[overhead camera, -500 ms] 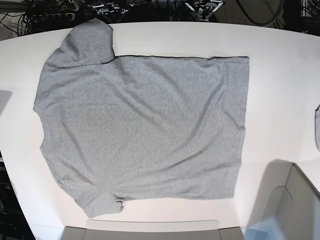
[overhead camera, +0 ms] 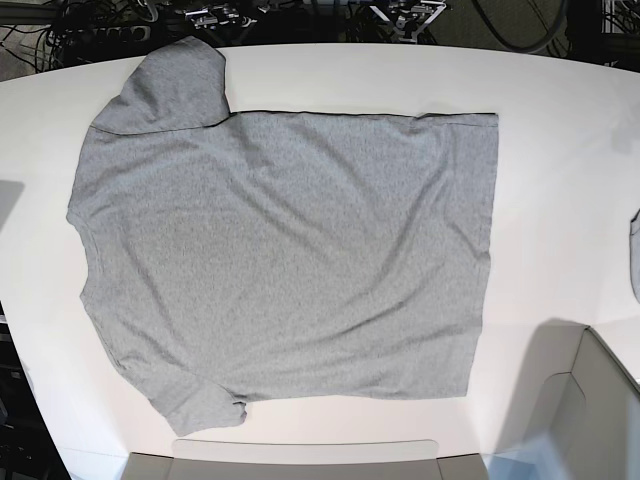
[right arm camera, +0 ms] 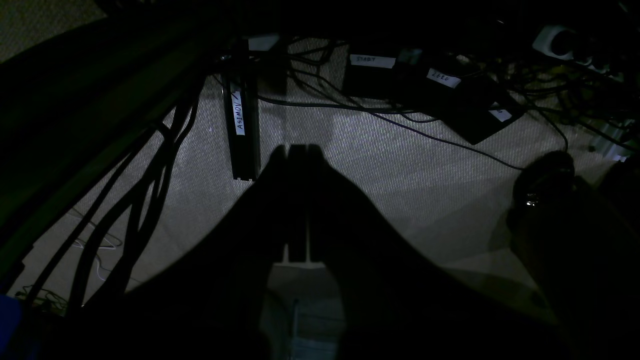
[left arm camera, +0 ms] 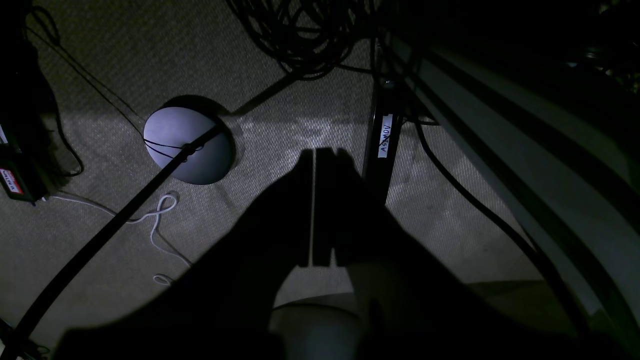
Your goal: Fold the T-shirt properly
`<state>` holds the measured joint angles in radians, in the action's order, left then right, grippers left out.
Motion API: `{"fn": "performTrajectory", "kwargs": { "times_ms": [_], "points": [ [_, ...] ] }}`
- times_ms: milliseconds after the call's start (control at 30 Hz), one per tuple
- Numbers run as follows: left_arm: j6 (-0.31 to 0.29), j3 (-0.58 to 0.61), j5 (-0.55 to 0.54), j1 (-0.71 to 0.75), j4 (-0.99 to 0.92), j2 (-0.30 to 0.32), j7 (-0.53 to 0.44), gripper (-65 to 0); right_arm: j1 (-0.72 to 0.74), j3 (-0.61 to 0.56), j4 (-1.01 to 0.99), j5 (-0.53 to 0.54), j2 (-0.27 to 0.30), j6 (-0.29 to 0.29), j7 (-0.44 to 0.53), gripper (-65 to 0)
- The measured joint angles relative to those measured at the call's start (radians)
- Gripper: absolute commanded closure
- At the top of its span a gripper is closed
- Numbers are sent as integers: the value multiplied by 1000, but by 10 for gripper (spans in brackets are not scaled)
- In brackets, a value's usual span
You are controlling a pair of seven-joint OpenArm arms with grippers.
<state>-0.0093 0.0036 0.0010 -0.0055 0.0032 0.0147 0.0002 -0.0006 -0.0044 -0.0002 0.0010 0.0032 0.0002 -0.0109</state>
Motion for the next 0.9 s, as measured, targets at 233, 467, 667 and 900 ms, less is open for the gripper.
{"fn": "performTrajectory", "kwargs": {
  "times_ms": [233,467,667,900],
  "points": [
    [-43,-10,-1,38,2,34,-172,-1,-62,5,13,139,37,1,159,-1],
    [-143,-77,0,232,3,57,-746,-1,-279,4,11,154,52,8,638,-2],
    [-163,-120,0,390,-5,63,-1222,-1,-420,4,10,158,75,8,1065,-3],
    [-165,-120,7,492,221,66,-1276,-1,-555,4,158,240,72,8,1131,-3]
  ]
}}
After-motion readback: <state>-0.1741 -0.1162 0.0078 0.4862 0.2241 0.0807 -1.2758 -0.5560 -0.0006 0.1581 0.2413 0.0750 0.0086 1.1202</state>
